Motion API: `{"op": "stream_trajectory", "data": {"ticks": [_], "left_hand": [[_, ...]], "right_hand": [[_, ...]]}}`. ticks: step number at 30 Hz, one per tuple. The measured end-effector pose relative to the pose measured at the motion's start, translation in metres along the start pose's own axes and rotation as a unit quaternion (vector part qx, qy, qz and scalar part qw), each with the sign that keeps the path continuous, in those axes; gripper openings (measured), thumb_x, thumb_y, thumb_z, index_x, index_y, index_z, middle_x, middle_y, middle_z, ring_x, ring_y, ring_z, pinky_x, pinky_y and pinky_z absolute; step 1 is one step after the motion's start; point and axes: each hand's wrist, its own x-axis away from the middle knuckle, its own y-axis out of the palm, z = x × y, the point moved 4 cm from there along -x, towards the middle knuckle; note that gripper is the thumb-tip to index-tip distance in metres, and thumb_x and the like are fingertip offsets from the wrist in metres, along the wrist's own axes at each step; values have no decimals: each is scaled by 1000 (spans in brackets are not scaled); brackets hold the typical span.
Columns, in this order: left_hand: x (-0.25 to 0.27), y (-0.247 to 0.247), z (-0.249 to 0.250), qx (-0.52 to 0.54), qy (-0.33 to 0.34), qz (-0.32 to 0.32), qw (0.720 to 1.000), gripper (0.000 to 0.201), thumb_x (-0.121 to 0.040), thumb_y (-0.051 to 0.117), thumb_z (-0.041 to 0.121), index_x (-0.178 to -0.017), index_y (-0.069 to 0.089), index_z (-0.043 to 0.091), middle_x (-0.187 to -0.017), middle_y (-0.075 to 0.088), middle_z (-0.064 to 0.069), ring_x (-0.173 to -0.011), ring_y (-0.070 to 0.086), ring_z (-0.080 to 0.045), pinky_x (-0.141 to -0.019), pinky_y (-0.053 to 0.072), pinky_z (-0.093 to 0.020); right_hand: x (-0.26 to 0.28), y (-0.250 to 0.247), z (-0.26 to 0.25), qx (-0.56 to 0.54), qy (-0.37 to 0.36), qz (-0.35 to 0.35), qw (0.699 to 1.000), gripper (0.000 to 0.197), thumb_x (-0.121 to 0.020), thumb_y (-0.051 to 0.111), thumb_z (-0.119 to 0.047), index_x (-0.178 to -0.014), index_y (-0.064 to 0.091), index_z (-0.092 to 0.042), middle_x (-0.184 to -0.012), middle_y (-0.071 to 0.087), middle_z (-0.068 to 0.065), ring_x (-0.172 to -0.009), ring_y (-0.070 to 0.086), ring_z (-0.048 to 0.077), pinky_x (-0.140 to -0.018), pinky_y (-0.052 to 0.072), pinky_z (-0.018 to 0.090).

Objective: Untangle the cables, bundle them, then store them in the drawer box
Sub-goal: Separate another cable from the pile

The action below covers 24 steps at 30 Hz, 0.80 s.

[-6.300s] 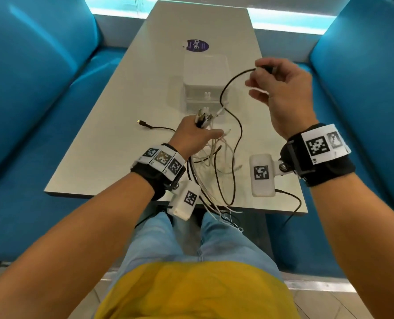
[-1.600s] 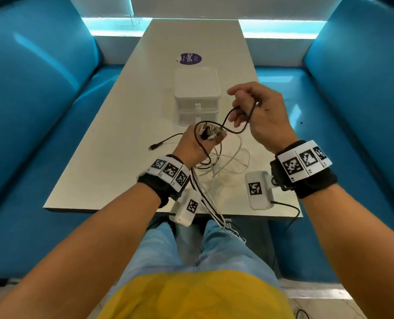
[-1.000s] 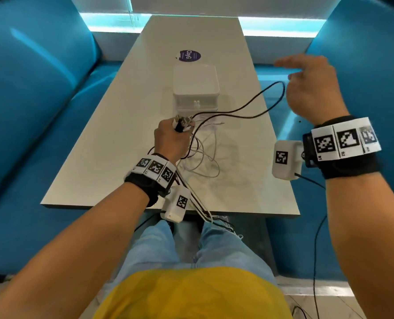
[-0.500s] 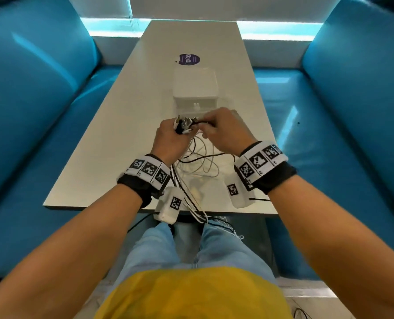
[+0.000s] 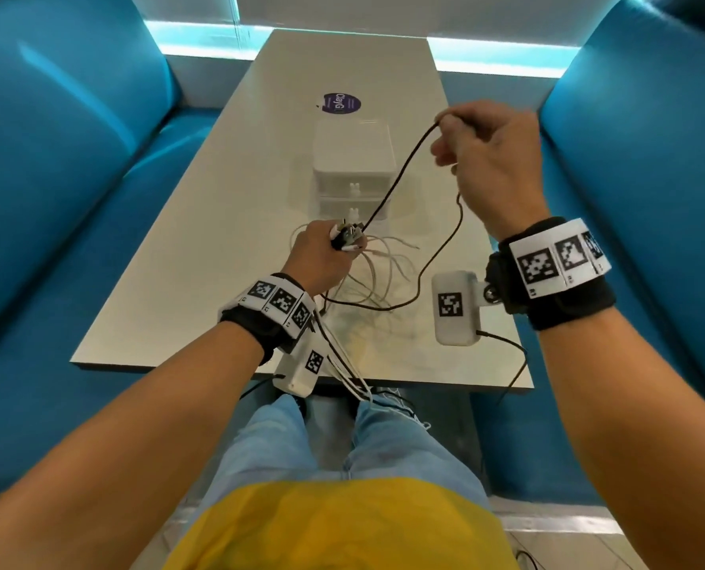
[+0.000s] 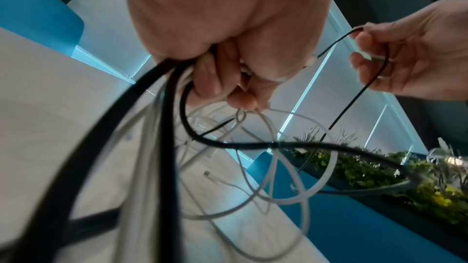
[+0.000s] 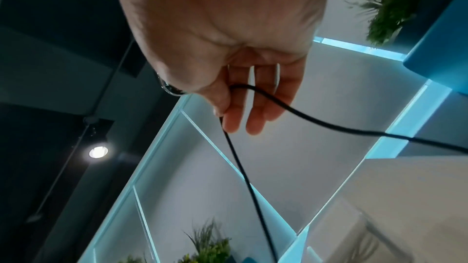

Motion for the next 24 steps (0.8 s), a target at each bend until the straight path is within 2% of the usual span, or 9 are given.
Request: {"op": "stream_trajectory", "data": {"ticks": [3,6,8,10,12,15,19,21,24], "left_hand": [[0,-4,4,-9,10,31,999,38,-87,66,13,-55,52,29,-56,51,15,-53,48,3,-52,34,-5],[1,-2,13,-26,39,14,999,43,-87,67,13,-53,48,30,-52,48,16,-48,48,9,-50,33,-4],[0,-1,14,-28,53,1,998,37,-86,69,17,-56,52,30,-55,51,13,-49,47,2,-54,35,-11],[0,-1,11,-6,55,-15,998,28,-84,70,17,-61,58,25,-60,56,7,-55,48,-6,-59,41,-27],[4,-2,12,6,56,-15,998,27,-85,70,18,-62,57,20,-60,55,4,-56,46,-9,-58,39,-27],[5,-3,14,22,51,0,998,22,-86,70,19,-67,60,14,-62,57,4,-54,49,-4,-57,40,-18],[3,0,12,-37,44,-18,998,17,-86,68,14,-70,64,20,-68,62,12,-67,57,-5,-67,44,-14],[4,-1,13,-70,33,-15,997,26,-86,67,15,-65,59,28,-67,59,15,-67,55,-6,-58,38,-8],[1,-3,12,-96,2,5,995,31,-86,69,25,-60,52,28,-65,56,7,-66,53,-16,-62,36,-22]], "right_hand": [[4,2,4,177,-48,0,983,32,-90,59,-23,-121,61,-23,-114,61,-8,-103,55,2,-99,43,26],[25,26,6,360,-141,-117,915,58,-86,61,-29,-141,42,-29,-144,40,0,-138,31,20,-114,22,42],[40,47,18,435,-170,-225,855,48,-89,57,-32,-136,48,-28,-140,47,1,-138,31,23,-114,13,49],[45,59,29,441,-166,-281,836,26,-93,50,-30,-116,61,-26,-116,62,-1,-121,50,22,-111,17,49],[42,59,33,413,-153,-277,854,21,-95,48,-29,-97,67,-21,-95,68,0,-99,60,24,-99,33,43],[31,51,27,370,-165,-219,887,25,-97,49,-30,-96,71,-17,-92,67,2,-86,58,22,-78,42,35],[5,17,10,269,-141,-86,949,25,-95,51,-30,-98,71,-15,-98,67,3,-89,57,20,-77,41,31],[-4,-4,3,236,-137,-21,962,25,-93,53,-29,-96,72,-14,-97,69,4,-91,59,21,-79,42,32],[-2,-23,4,221,-116,14,968,22,-91,56,-25,-93,73,-10,-91,70,5,-85,58,19,-79,42,28]]}}
